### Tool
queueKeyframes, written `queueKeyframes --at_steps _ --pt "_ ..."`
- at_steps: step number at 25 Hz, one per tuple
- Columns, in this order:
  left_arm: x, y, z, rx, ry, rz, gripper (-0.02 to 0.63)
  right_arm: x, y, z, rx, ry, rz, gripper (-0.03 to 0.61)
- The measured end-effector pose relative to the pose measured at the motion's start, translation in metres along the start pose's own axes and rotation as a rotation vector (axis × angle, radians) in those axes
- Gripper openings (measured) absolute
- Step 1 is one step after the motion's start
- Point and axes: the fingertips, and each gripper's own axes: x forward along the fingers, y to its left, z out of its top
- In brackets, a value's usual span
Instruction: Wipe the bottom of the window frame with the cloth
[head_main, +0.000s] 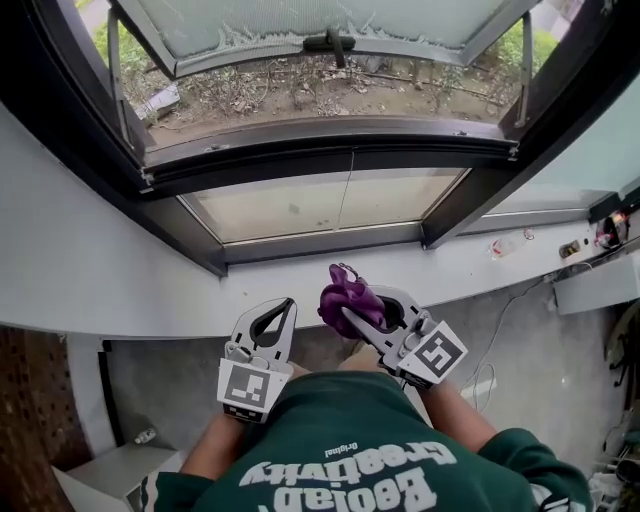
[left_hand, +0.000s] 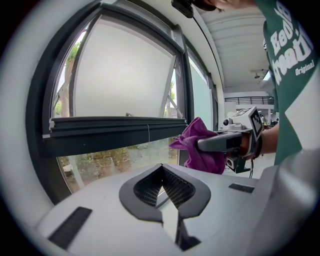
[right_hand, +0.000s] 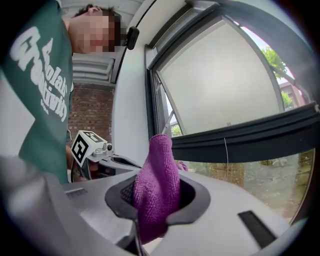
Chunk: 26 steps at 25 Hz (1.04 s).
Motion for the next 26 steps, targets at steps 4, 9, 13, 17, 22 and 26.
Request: queueKeyframes --at_steps 4,9,13,17,22,26 --pt "-0.001 -0.001 0.001 0.002 -0.002 0.001 0.008 0.001 -0.001 0.003 -0.075 0.011 -0.039 0.095" --pt "0.002 0.004 0.002 0.043 0.012 0.009 0.008 0.009 -0.006 0.007 -0.082 -0.001 -0.043 0.095" --pt "0.009 0.001 0.007 0.042 0.002 -0.005 0.008 0.011 -0.008 0.010 -0.089 -0.010 -0.041 0.095" --pt "0.019 -0.003 0.010 0.048 0.005 -0.018 0.008 0.008 -0.014 0.009 -0.084 -0.008 -0.046 0.095" --pt "0.034 -0.015 0.011 0.060 0.016 -0.024 0.008 -0.004 -0.026 0.008 -0.088 -0.015 -0.049 0.095" --pt "0.049 -0.030 0.015 0.071 0.023 -0.033 0.008 -0.017 -0.038 0.004 -0.084 -0.011 -0.053 0.095"
